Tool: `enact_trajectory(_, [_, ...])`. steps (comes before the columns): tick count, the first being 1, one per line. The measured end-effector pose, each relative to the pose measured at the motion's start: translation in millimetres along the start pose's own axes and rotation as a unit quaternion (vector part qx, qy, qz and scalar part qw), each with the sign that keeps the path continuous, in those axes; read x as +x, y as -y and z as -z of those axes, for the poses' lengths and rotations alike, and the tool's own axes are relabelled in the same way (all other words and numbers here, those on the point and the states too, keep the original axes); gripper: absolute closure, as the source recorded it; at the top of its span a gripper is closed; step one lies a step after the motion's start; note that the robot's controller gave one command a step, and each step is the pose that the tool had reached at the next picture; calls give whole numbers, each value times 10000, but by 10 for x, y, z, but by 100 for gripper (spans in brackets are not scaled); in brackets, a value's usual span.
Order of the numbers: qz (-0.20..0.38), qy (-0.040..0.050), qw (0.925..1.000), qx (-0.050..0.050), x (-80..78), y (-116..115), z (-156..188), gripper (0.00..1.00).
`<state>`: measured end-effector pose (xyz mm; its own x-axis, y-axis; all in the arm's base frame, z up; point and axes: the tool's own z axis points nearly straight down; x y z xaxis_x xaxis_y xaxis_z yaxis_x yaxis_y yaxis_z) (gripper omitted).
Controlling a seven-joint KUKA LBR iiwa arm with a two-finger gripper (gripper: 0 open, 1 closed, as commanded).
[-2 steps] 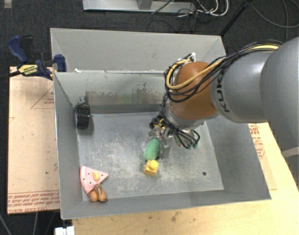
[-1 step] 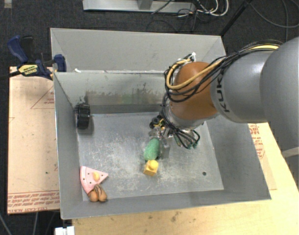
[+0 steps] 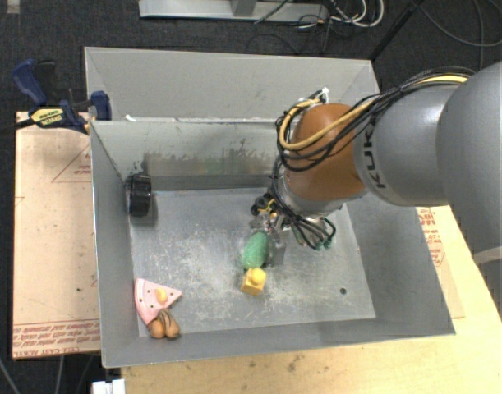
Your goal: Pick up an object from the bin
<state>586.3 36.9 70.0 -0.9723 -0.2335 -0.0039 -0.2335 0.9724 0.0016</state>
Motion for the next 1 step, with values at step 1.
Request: enact_trajectory(1, [0,0,10000,0,0,1,0,100])
